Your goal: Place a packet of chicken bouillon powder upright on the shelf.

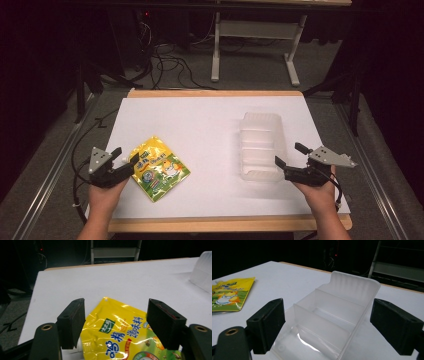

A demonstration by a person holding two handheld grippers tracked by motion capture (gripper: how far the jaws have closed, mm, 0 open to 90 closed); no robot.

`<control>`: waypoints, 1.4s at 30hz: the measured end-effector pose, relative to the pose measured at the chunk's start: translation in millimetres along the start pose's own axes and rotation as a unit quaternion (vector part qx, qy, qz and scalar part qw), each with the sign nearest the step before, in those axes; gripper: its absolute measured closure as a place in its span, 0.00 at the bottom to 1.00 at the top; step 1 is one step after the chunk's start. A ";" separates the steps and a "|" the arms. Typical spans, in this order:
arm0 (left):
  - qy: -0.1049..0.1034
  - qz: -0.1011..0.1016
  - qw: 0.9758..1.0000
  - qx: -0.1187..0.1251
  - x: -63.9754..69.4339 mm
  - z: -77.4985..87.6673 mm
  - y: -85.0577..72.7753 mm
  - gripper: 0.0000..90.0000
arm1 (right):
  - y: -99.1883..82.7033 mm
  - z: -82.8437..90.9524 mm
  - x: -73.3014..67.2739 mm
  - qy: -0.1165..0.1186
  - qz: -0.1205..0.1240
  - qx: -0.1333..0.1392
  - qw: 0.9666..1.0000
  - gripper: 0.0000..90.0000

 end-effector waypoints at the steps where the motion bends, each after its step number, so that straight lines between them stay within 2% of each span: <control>1: -0.002 -0.004 1.000 -0.002 2.3 -0.3 -0.6 0.35 | -0.3 -0.8 1.6 0.000 -0.005 0.000 1.000 0.15; 7: -0.009 -0.011 1.000 -0.011 5.3 3.0 -4.0 0.36 | -2.8 -7.9 2.0 0.006 -0.004 -0.006 1.000 0.15; 16: -0.012 -0.004 1.000 -0.013 4.2 4.2 -4.5 0.36 | -2.7 -11.2 -6.4 0.017 0.001 -0.009 1.000 0.16; 22: -0.016 -0.014 1.000 -0.018 8.6 1.5 -5.1 0.35 | -1.1 -9.4 -10.5 0.025 -0.003 -0.005 1.000 0.17; 33: -0.021 -0.023 0.999 -0.035 7.0 -1.5 -10.4 0.31 | -0.5 -12.0 -22.0 0.043 0.013 -0.008 0.999 0.17; 37: -0.018 -0.013 0.999 -0.042 0.5 -4.6 -14.7 0.30 | -2.3 -13.0 -25.4 0.048 0.013 -0.016 0.999 0.17; 42: -0.001 0.017 0.998 -0.053 -19.7 -8.6 -23.8 0.31 | -2.7 -14.6 -27.1 0.054 0.019 -0.016 0.998 0.17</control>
Point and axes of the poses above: each handheld gripper's, and its own axes: z roughly backward along the jaws, y roughly out of its top, x roughly to its right, the point moved 8 cm from there along -z, roughly forward along the jaws, and after that the axes turned 13 degrees about x, right-handed, at the moved point
